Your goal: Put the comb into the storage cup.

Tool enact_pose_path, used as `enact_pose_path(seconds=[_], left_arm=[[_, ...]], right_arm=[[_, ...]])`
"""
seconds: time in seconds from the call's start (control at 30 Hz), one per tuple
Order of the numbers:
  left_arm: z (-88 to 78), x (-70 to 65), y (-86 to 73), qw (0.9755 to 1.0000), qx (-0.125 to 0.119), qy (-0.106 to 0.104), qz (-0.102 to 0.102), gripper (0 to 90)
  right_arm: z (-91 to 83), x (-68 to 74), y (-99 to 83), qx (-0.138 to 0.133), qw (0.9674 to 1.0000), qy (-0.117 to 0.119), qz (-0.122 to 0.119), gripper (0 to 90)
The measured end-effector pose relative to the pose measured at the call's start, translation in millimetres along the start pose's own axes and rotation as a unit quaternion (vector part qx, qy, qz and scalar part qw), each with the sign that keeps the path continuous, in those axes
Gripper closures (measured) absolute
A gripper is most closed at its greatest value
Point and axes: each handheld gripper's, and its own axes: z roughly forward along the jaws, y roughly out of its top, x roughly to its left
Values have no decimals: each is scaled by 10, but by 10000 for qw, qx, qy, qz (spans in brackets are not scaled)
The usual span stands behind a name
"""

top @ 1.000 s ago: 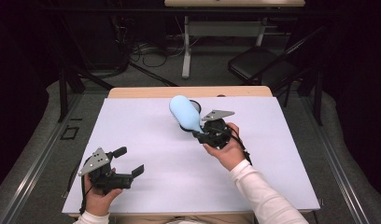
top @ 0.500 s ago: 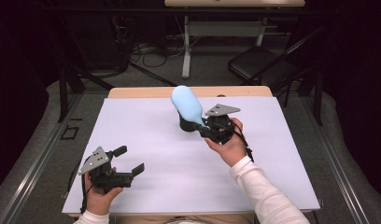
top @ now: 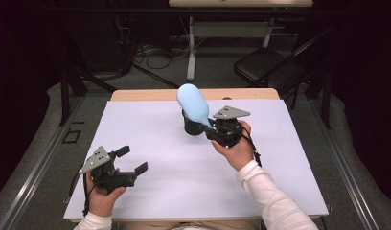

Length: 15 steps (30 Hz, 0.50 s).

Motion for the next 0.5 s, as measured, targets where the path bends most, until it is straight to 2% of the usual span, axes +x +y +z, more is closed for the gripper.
enact_pose_path(seconds=[0.17, 0.5], left_arm=[[7, 25, 68, 9999, -27, -40, -119, 17], [53, 25, 268, 10000, 60, -61, -16, 17]], right_arm=[[13, 41, -2, 32, 10000, 26, -54, 696], [27, 67, -7, 73, 9999, 45, -86, 695]])
